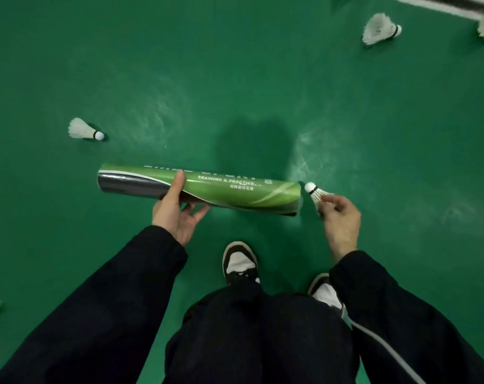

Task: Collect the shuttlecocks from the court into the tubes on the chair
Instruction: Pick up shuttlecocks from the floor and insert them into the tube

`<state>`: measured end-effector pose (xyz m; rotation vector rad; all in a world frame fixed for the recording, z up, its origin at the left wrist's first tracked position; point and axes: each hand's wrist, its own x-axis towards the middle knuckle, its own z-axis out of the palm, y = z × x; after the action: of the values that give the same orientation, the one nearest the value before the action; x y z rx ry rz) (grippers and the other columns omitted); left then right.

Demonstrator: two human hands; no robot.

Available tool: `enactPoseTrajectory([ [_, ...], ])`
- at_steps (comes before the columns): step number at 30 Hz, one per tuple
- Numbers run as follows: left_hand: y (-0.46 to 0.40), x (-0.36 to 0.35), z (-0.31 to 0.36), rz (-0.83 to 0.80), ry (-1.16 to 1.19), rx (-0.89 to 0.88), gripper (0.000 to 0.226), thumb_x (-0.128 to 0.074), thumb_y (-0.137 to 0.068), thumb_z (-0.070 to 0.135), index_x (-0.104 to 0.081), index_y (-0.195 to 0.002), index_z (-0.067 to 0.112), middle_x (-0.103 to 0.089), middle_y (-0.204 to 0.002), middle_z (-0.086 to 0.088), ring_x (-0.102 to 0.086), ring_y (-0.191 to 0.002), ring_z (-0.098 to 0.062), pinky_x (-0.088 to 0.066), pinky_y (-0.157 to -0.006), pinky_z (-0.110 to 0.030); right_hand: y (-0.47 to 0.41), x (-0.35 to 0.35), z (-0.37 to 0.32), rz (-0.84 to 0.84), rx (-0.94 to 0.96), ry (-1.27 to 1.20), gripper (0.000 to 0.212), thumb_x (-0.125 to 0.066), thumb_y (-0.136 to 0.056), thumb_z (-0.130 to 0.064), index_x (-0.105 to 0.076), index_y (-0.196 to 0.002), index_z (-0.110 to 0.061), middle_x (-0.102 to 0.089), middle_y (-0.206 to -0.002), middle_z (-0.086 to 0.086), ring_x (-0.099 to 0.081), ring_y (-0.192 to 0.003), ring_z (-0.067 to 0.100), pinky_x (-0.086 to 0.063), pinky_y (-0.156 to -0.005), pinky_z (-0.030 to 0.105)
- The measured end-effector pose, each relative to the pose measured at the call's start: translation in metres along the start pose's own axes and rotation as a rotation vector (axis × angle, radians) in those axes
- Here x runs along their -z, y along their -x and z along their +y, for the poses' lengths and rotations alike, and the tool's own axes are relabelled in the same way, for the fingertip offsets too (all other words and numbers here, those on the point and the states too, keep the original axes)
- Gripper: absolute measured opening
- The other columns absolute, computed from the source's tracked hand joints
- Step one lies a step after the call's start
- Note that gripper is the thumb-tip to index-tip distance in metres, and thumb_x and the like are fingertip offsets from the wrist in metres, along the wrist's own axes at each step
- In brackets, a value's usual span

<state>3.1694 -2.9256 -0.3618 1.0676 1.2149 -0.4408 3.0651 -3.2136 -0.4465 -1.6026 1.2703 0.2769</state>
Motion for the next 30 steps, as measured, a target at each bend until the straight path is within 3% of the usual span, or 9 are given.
enactPoseTrajectory([
  [5, 0.084, 0.014, 0.017, 0.071, 0.055, 0.056, 0.066, -0.080, -0.084, 0.040, -0.056, -0.139, 0.013, -0.067, -0.134, -0.011, -0.062, -0.121, -0.031, -0.065, -0.076, -0.049, 0.123, 0.068, -0.076, -0.081, -0.016, -0.201, 0.051, -0.068, -0.093, -0.001, -0.049, -0.133, -0.026, -0.072, -0.093, -0.002, -0.067, -0.073, 0.007, -0.058, -0.076, 0.024],
  [9, 0.169, 0.023, 0.037, 0.083, 0.057, 0.081, 0.066, -0.080, -0.084, 0.039, -0.054, -0.138, 0.013, -0.064, -0.135, -0.012, -0.059, -0.124, -0.033, -0.062, -0.079, -0.049, 0.209, 0.122, -0.132, -0.109, 0.085, -0.087, 0.037, -0.072, -0.091, -0.007, -0.063, -0.120, -0.029, -0.075, -0.098, -0.005, -0.068, -0.074, 0.003, -0.056, -0.075, 0.027],
  [13, 0.238, 0.022, 0.056, 0.026, 0.054, 0.092, 0.061, -0.078, -0.084, 0.038, -0.054, -0.134, 0.012, -0.065, -0.135, -0.014, -0.061, -0.123, -0.033, -0.060, -0.092, -0.053, 0.264, 0.157, -0.175, -0.271, 0.166, -0.017, 0.030, -0.065, -0.094, -0.004, -0.069, -0.113, -0.026, -0.077, -0.097, -0.002, -0.071, -0.088, 0.018, -0.056, -0.081, 0.029],
  [15, 0.264, 0.017, 0.062, -0.007, 0.059, 0.095, 0.057, -0.077, -0.085, 0.037, -0.055, -0.131, 0.011, -0.066, -0.134, -0.015, -0.063, -0.122, -0.033, -0.059, -0.093, -0.054, 0.280, 0.167, -0.193, -0.334, 0.149, -0.050, 0.034, -0.053, -0.096, 0.005, -0.068, -0.112, -0.021, -0.078, -0.091, -0.007, -0.068, -0.077, 0.008, -0.053, -0.072, 0.026],
  [18, 0.293, 0.006, 0.067, -0.037, 0.075, 0.086, 0.062, -0.079, -0.078, 0.039, -0.057, -0.128, 0.011, -0.067, -0.130, -0.017, -0.065, -0.118, -0.032, -0.059, -0.081, -0.051, 0.293, 0.186, -0.222, -0.482, 0.118, -0.099, 0.048, -0.040, -0.091, 0.014, -0.073, -0.108, -0.017, -0.080, -0.095, -0.009, -0.062, -0.076, 0.004, -0.046, -0.062, 0.022],
  [22, 0.312, -0.005, 0.067, -0.064, 0.109, 0.079, 0.063, -0.079, -0.077, 0.043, -0.058, -0.127, 0.012, -0.067, -0.127, -0.017, -0.064, -0.117, -0.032, -0.058, -0.080, -0.050, 0.298, 0.210, -0.249, -0.667, 0.191, -0.147, 0.054, -0.040, -0.081, 0.016, -0.074, -0.116, -0.007, -0.079, -0.108, -0.001, -0.071, -0.089, -0.001, -0.050, -0.075, 0.010],
  [25, 0.319, -0.009, 0.067, -0.066, 0.135, 0.060, 0.066, -0.079, -0.080, 0.043, -0.057, -0.133, 0.011, -0.067, -0.127, -0.016, -0.064, -0.117, -0.032, -0.058, -0.077, -0.048, 0.295, 0.225, -0.253, -0.766, 0.244, -0.009, 0.059, -0.041, -0.075, 0.005, -0.072, -0.122, -0.014, -0.077, -0.103, -0.011, -0.048, -0.054, -0.004, -0.037, -0.053, 0.008],
  [27, 0.322, -0.008, 0.067, -0.064, 0.163, 0.045, 0.063, -0.077, -0.085, 0.043, -0.057, -0.135, 0.012, -0.066, -0.128, -0.016, -0.064, -0.118, -0.031, -0.059, -0.076, -0.047, 0.296, 0.230, -0.252, -0.822, 0.238, 0.046, 0.060, -0.045, -0.079, 0.003, -0.065, -0.128, -0.026, -0.076, -0.115, -0.013, -0.035, -0.047, -0.002, -0.029, -0.046, 0.011],
  [30, 0.329, -0.007, 0.066, -0.067, 0.188, 0.039, 0.059, -0.076, -0.086, 0.044, -0.058, -0.133, 0.012, -0.064, -0.129, -0.015, -0.062, -0.120, -0.031, -0.058, -0.079, -0.047, 0.308, 0.231, -0.251, -0.781, 0.205, 0.005, 0.050, -0.055, -0.094, 0.006, -0.055, -0.131, -0.028, -0.075, -0.111, -0.010, -0.043, -0.042, 0.012, -0.031, -0.040, 0.017],
])
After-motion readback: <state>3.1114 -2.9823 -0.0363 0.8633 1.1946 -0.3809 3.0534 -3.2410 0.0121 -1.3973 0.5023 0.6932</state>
